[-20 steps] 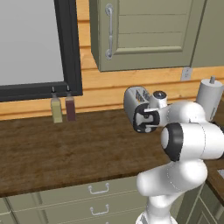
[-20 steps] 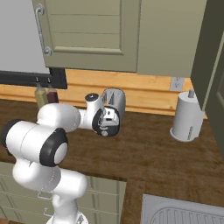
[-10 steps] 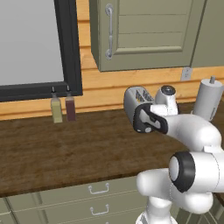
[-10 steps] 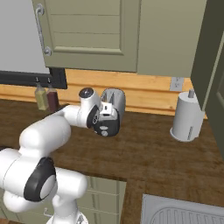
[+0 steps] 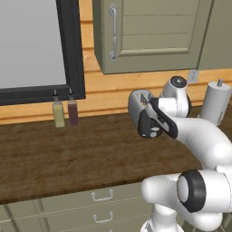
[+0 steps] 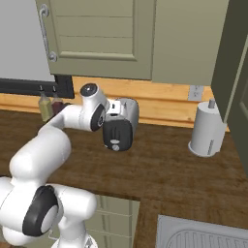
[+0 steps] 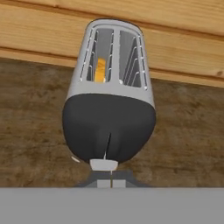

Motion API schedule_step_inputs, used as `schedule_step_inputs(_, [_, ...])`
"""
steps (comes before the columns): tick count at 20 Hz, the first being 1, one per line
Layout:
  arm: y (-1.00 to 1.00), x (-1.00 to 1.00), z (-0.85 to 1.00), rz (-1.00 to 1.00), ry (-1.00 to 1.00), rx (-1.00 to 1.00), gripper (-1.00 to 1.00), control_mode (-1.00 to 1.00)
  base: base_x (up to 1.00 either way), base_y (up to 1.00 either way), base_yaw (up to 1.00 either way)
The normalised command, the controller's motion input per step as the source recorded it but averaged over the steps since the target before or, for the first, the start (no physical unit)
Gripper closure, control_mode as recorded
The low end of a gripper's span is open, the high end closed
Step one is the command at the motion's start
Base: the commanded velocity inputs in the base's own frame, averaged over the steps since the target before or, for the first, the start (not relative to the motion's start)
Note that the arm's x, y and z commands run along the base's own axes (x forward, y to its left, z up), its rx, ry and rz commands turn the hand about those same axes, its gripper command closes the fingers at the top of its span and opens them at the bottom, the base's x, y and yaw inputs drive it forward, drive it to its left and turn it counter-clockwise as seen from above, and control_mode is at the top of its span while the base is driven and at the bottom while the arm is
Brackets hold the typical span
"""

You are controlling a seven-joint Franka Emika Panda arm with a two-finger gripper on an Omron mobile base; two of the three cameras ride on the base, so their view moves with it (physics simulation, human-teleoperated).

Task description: Start the toaster. Once the lever pops up, take the bread to the plate on the dining counter.

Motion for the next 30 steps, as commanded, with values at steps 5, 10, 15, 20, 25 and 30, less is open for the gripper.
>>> schedule_step_inputs(5, [0.20, 0.00, 0.42, 0.00, 0.00, 0.00, 1.00, -1.00, 0.00, 0.00, 0.00])
schedule_step_inputs(10, [0.34, 0.11, 0.10, 0.00, 0.00, -0.01, 1.00, -1.00, 0.00, 0.00, 0.00])
schedule_step_inputs(15, [0.27, 0.34, 0.00, 0.00, 0.00, -0.04, 1.00, -1.00, 0.00, 0.00, 0.00])
schedule_step_inputs(20, [0.04, 0.27, 0.00, 0.00, 0.00, -0.02, 1.00, -1.00, 0.00, 0.00, 0.00])
schedule_step_inputs(25, [0.00, 0.18, 0.00, 0.00, 0.00, 0.00, 1.00, -1.00, 0.00, 0.00, 0.00])
schedule_step_inputs(30, [0.00, 0.29, 0.00, 0.00, 0.00, 0.00, 1.00, -1.00, 0.00, 0.00, 0.00])
